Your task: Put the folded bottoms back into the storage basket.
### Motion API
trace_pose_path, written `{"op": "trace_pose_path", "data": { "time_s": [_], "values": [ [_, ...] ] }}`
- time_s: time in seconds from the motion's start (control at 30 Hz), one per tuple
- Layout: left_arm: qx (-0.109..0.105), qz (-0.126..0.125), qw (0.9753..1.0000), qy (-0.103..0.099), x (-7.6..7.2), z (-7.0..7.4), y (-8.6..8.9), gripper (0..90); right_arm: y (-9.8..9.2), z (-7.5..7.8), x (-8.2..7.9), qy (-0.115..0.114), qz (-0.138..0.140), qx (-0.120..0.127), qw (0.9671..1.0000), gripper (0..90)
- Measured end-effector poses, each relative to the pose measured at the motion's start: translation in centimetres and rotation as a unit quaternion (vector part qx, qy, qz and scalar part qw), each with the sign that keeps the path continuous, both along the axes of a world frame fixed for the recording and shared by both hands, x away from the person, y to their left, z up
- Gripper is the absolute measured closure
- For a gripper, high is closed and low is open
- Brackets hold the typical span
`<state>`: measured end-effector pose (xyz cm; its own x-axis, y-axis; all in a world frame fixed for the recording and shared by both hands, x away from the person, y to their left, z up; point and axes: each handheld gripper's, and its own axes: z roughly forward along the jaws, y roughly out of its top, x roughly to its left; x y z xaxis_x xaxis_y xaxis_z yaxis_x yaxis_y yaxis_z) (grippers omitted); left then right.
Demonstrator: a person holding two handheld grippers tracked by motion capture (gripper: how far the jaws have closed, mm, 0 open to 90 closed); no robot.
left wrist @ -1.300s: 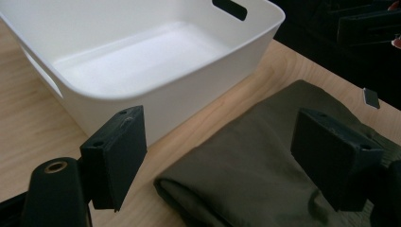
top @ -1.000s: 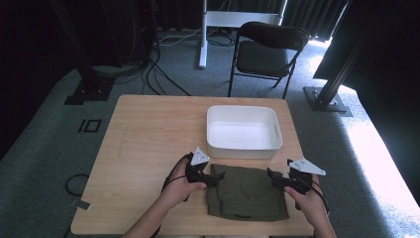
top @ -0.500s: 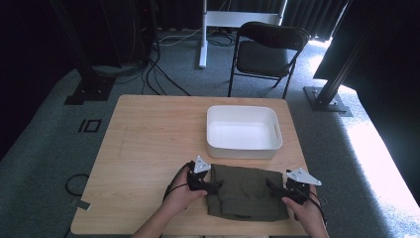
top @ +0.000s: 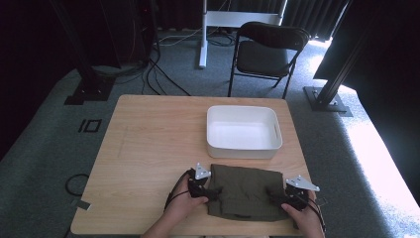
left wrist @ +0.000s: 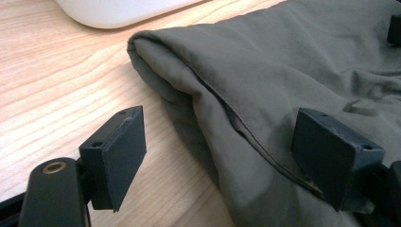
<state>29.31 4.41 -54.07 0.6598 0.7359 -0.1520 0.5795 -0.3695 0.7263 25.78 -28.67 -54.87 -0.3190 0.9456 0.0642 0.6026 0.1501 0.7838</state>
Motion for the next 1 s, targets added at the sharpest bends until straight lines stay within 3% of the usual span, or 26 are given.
{"op": "trace_pose_path", "data": {
  "time_s": [0.33,0.53,0.8,0.9,0.93,1.0],
  "values": [
    [0.003,0.004,1.0000,-0.001,-0.1,-1.2,-0.5,18.9,0.0,-0.6,0.1,0.016,0.002,0.007,0.9998,12.6],
    [-0.001,0.003,0.9999,-0.012,-0.1,-1.5,-0.7,18.6,-0.1,-1.1,0.2,0.031,0.004,0.011,0.9994,13.3],
    [0.008,0.009,0.9998,-0.018,-0.2,-1.5,-1.2,19.3,0.0,-1.2,0.3,0.029,0.015,0.000,0.9995,13.9],
    [0.022,-0.008,0.9993,-0.028,-0.1,-1.5,-1.5,23.1,0.0,-1.2,0.3,0.029,0.019,0.001,0.9994,13.9],
    [0.024,-0.016,0.9990,-0.033,-0.1,-1.4,-1.6,28.4,0.0,-1.2,0.3,0.029,0.019,0.000,0.9994,14.1],
    [0.028,-0.021,0.9987,-0.038,-0.1,-1.4,-1.9,37.8,0.2,-1.2,0.3,0.024,0.026,-0.006,0.9994,26.1]
  ]
}}
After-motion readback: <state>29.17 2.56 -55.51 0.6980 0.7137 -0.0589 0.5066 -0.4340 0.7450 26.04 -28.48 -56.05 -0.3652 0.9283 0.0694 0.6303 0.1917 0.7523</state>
